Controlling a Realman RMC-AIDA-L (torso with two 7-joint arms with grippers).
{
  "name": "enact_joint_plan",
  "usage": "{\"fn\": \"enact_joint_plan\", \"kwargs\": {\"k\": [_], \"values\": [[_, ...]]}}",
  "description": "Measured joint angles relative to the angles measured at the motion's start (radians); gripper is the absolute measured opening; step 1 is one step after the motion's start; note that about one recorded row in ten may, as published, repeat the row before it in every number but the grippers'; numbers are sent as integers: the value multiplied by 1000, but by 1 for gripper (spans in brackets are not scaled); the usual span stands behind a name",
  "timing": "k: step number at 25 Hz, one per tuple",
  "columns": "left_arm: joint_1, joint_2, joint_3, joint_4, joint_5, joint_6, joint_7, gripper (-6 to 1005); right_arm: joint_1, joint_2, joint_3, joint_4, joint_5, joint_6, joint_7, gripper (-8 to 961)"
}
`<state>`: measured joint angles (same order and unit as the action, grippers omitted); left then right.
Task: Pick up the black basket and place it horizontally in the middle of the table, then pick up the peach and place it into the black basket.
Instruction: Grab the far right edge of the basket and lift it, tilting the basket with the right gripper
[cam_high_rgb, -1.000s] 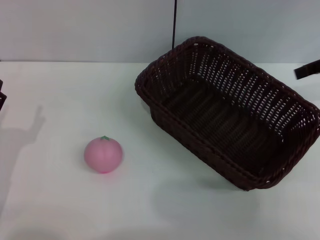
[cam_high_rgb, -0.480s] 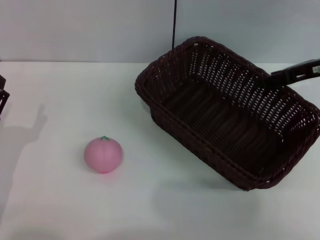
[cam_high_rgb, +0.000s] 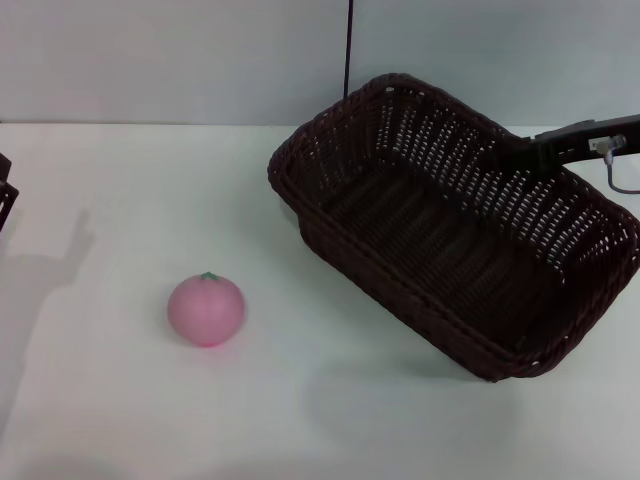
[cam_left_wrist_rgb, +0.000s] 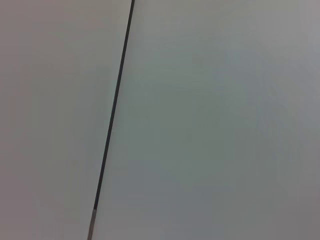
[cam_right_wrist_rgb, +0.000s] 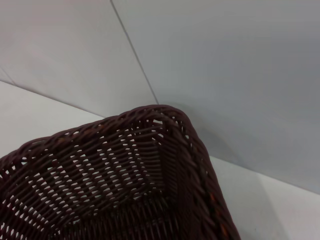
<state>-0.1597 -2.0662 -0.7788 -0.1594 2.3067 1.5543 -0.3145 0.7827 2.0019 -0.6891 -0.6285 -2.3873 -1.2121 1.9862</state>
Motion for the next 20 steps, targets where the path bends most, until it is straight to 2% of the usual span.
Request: {"fn": "enact_joint_plan", "kwargs": {"k": [5, 11, 13, 16, 20], "values": [[1, 0, -1, 0, 0, 1, 0, 853, -1, 4, -5, -2, -2, -3, -1, 680], [2, 0, 1, 1, -2, 1, 0, 853, -12, 5, -42, -9, -9, 2, 1, 567], [2, 0, -1, 0, -1, 2, 0, 853, -14, 8, -54, -18, -12, -2, 1, 322], [2, 1, -3, 1, 0, 2, 0, 852, -20, 15, -68, -54, -12, -17, 4, 257], [4, 1, -5, 0, 0, 3, 0, 852, -48, 39, -97, -178, -12, -54, 2, 191]]}}
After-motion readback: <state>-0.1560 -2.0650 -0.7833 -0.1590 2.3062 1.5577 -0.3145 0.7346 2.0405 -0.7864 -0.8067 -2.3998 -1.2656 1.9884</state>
